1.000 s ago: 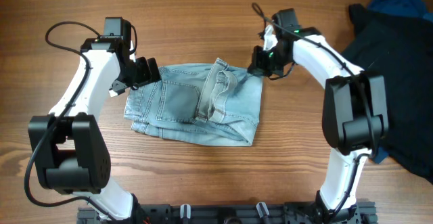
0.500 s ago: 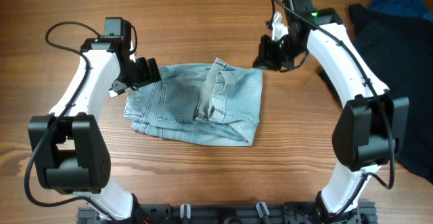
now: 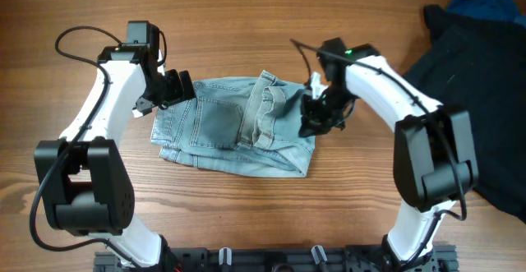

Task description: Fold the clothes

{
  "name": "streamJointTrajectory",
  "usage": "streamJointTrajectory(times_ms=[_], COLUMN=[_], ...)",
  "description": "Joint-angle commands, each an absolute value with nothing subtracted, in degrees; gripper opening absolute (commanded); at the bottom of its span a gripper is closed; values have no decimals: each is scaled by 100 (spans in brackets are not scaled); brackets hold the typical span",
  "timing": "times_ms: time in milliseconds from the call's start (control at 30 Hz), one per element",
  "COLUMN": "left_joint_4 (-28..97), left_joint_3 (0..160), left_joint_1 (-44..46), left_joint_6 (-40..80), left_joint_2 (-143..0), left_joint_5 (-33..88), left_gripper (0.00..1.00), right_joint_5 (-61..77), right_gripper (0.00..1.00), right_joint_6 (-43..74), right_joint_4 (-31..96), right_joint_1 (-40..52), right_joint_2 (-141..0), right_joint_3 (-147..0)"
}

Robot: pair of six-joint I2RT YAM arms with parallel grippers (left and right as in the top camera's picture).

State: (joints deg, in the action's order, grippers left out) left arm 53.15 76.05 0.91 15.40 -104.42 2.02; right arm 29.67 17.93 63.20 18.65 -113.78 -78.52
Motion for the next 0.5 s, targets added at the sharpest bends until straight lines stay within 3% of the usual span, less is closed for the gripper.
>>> streamJointTrajectory(times_ms=[0,233,467], left_joint_4=[5341,5341,5341], left_joint_3=[7710,7710,7710], left_joint_1=[86,86,86], left_joint_6=[1527,1525,1525], left_joint_2=[-10307,-10307,-10307], left_joint_5=[148,148,148], left_gripper=[100,100,100], right_joint_5=[3190,3203,3205], right_gripper=[4,8,4], right_joint_6=[1964,2110,2265], right_joint_4=[6243,5660,5623], right_joint_1=[2110,2526,2580], right_joint_2=[-11356,-11367,-11290], right_joint_3=[-7717,-7091,-6820])
